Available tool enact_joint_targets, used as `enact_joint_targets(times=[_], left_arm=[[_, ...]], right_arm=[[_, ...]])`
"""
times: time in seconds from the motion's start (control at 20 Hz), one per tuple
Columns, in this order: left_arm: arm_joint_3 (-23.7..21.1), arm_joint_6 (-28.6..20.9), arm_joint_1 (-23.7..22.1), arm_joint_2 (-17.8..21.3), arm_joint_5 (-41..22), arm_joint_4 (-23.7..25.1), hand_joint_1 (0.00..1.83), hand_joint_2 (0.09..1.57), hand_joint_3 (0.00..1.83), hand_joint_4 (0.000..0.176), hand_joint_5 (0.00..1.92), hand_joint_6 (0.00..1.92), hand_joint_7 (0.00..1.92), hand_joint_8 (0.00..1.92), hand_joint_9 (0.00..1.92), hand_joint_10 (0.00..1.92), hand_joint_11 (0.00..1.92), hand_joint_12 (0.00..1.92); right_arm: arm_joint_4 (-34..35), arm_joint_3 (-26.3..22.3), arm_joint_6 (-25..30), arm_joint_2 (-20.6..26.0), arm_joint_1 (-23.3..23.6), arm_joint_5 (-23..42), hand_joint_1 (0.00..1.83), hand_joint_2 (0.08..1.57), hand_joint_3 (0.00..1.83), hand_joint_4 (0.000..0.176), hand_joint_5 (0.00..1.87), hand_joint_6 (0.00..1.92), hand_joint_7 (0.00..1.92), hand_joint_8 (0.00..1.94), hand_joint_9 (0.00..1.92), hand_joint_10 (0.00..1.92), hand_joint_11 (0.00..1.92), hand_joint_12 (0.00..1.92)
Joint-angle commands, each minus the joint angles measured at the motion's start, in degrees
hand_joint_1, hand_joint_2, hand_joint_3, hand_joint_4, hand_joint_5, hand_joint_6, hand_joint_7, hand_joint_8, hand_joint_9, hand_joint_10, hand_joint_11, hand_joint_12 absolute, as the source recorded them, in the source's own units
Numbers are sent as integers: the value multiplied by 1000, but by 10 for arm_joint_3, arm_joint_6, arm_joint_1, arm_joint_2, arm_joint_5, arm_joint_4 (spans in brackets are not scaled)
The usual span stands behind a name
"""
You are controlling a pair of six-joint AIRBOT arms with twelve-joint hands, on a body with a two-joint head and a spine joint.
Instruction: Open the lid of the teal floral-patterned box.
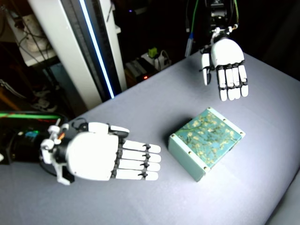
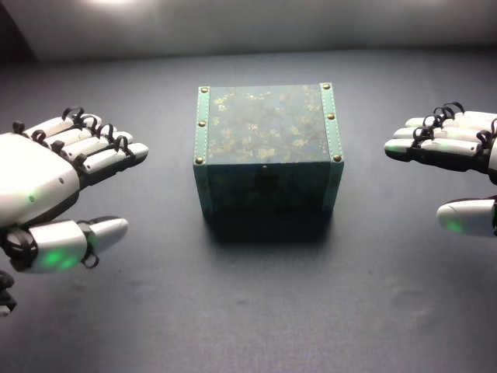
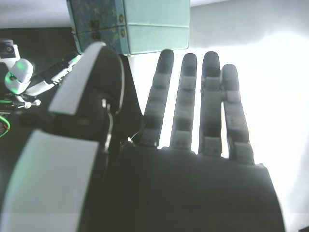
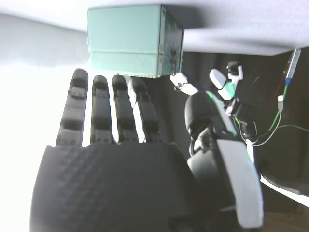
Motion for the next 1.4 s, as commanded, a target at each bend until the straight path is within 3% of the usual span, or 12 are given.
enact_joint_targets(times=[0.0, 0.15, 0.2, 0.45, 0.6, 0.65, 0.75, 0.8, 0.95, 1.0, 1.05, 1.35], left_arm=[[5, -2, -9, -3, -56, 2, 0, 1489, 23, 0, 101, 4, 107, 5, 84, 8, 0, 125], [6, -2, -13, -5, -53, 6, 209, 1570, 381, 0, 63, 0, 49, 0, 26, 0, 0, 2], [7, -2, -14, -5, -51, 7, 335, 1571, 385, 0, 83, 1, 63, 0, 38, 1, 0, 0], [27, -2, -46, -28, 15, 39, 459, 1571, 243, 0, 70, 1, 66, 3, 76, 5, 52, 48], [33, -2, -60, -40, 39, 54, 378, 1571, 261, 0, 23, 0, 57, 0, 97, 0, 0, 337], [36, -2, -67, -44, 50, 60, 415, 1571, 304, 0, 4, 0, 28, 1, 57, 3, 0, 211], [46, -2, -81, -57, 72, 75, 448, 1571, 328, 0, 0, 0, 17, 0, 66, 0, 0, 189], [51, -4, -90, -65, 83, 84, 357, 1571, 356, 0, 0, 0, 3, 0, 15, 0, 0, 65], [59, -14, -103, -77, 92, 100, 137, 1571, 380, 0, 6, 0, 0, 0, 32, 0, 14, 65], [59, -14, -103, -78, 92, 100, 169, 1571, 400, 0, 2, 0, 0, 0, 36, 0, 19, 73], [59, -15, -103, -78, 91, 100, 179, 1571, 390, 0, 0, 0, 0, 0, 38, 1, 23, 74], [58, -50, -103, -78, 67, 119, 206, 1571, 329, 0, 16, 1, 24, 2, 52, 2, 2, 29]], right_arm=[[21, 4, 5, 1, 8, 55, 0, 1397, 18, 0, 62, 0, 18, 0, 0, 0, 0, 129], [19, 5, 6, -1, 9, 53, 0, 1436, 17, 0, 67, 8, 45, 11, 0, 0, 8, 54], [18, 5, 6, -2, 9, 52, 0, 1475, 9, 0, 87, 4, 74, 6, 13, 1, 13, 66], [-7, 19, 26, -21, 16, 33, 0, 1388, 0, 0, 88, 6, 92, 8, 42, 8, 61, 98], [-28, 27, 36, -31, 29, 19, 0, 1362, 0, 0, 90, 4, 64, 0, 17, 0, 51, 91], [-36, 30, 37, -35, 38, 10, 0, 1356, 0, 0, 81, 0, 55, 0, 3, 0, 31, 82], [-46, 36, 37, -44, 47, -2, 0, 1357, 0, 0, 81, 1, 57, 2, 2, 1, 65, 98], [-48, 39, 37, -48, 50, -5, 0, 1360, 0, 0, 86, 3, 64, 4, 11, 4, 101, 115], [-56, 47, 40, -61, 55, -12, 0, 1319, 0, 6, 6, 0, 18, 0, 2, 0, 115, 122], [-61, 50, 43, -65, 59, -14, 0, 1297, 0, 13, 7, 1, 14, 0, 0, 0, 108, 118], [-65, 52, 45, -70, 63, -15, 0, 1279, 0, 0, 22, 7, 31, 6, 16, 6, 111, 118], [-73, 50, 48, -79, 73, -10, 0, 1331, 2, 0, 38, 7, 40, 3, 25, 3, 121, 123]])
